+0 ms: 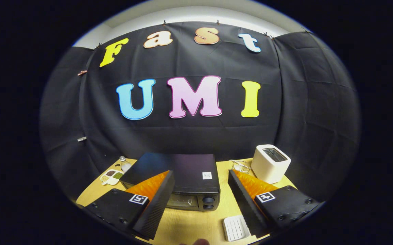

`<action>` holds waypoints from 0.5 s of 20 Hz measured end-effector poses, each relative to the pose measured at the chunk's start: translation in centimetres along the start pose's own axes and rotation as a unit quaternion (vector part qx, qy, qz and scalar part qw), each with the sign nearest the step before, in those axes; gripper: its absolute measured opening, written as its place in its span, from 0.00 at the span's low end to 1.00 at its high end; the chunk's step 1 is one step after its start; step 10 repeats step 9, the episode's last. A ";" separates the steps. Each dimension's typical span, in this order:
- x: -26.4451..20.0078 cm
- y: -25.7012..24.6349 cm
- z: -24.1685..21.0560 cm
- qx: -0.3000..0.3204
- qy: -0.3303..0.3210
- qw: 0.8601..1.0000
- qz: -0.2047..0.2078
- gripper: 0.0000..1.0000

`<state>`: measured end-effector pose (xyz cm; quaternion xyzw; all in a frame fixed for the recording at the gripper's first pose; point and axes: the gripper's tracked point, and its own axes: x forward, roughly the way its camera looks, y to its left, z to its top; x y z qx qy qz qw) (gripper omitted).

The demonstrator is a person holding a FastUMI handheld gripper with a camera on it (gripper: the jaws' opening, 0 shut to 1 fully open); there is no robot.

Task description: Open the toaster oven, put the food inside, and close the toaster oven door.

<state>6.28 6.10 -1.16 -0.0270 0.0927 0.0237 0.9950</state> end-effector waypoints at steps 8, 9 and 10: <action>-0.9 -1.2 1.1 0.010 -0.013 1.000 0.015 0.99; -0.9 -1.2 1.3 0.012 -0.015 1.000 0.015 0.99; -0.9 -1.2 1.3 0.012 -0.015 1.000 0.015 0.99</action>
